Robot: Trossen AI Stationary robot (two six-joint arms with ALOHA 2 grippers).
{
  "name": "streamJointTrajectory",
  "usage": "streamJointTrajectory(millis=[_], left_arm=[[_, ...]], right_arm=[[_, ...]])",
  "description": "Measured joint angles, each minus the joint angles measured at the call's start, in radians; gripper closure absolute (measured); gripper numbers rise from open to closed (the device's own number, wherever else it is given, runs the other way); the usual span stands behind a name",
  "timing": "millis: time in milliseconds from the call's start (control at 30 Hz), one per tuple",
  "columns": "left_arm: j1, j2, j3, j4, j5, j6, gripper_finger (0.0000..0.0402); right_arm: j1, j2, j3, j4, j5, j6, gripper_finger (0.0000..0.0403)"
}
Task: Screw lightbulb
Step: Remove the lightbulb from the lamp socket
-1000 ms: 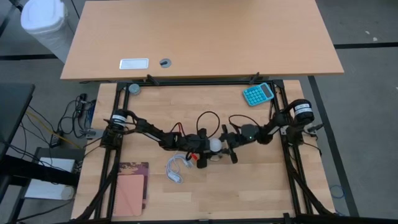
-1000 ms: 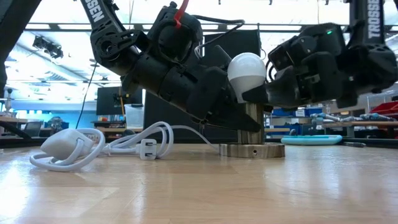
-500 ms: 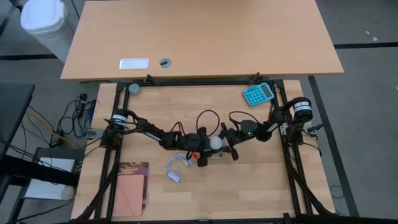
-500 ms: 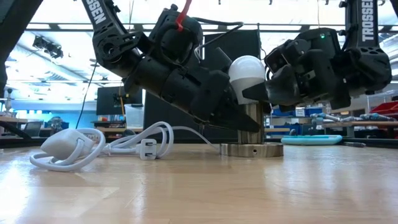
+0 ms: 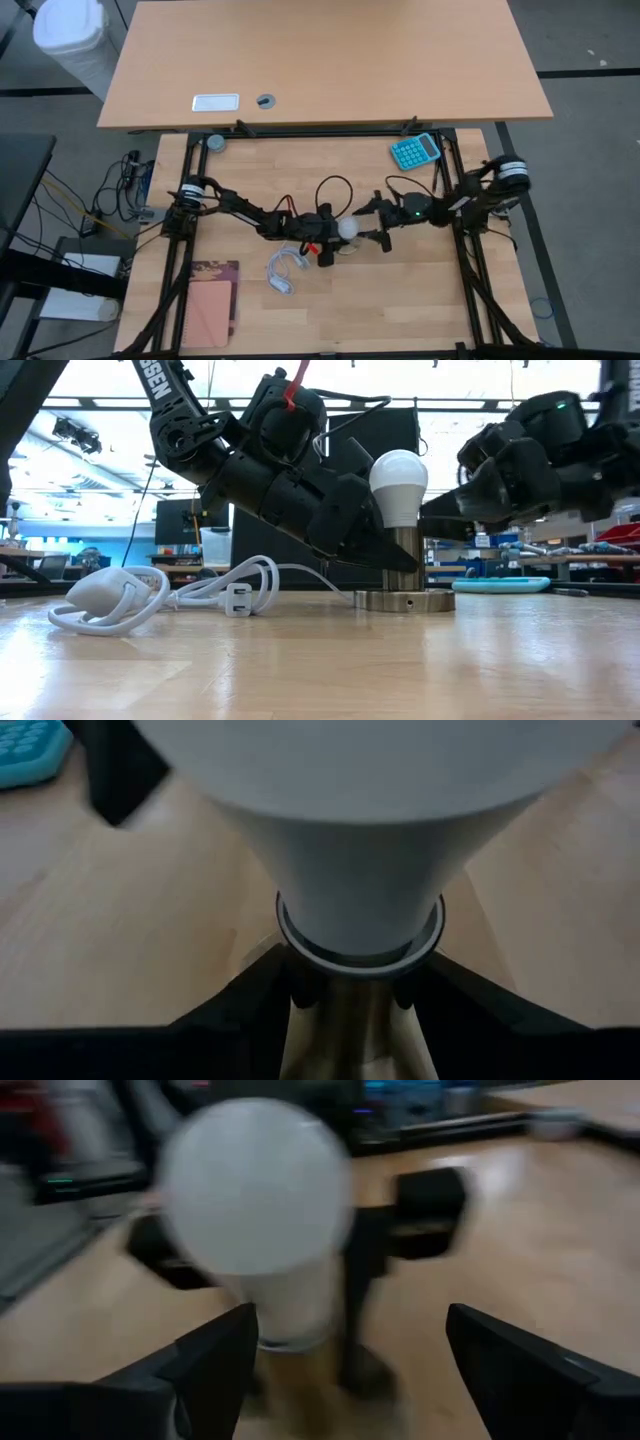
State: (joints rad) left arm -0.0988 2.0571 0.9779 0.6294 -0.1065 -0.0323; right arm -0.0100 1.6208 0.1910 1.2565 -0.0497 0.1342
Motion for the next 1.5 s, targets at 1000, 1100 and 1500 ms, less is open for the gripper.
streamJointTrajectory(millis=[1000,1100,1500], left_arm=[[-0.003,-0.002,0.000,-0.008,-0.030,-0.028,0.0213],[-0.001,-0.002,0.001,-0.015,-0.034,-0.029,0.0213],[-0.001,-0.002,0.000,-0.019,-0.051,-0.027,0.0213]], right_arm=[[0.411,0.084,0.257,-0.353,0.804,0.100,0.0090],[0.415,0.071,0.244,-0.350,0.850,0.098,0.0090],[0.460,-0.041,0.105,-0.357,1.051,0.202,0.0094]])
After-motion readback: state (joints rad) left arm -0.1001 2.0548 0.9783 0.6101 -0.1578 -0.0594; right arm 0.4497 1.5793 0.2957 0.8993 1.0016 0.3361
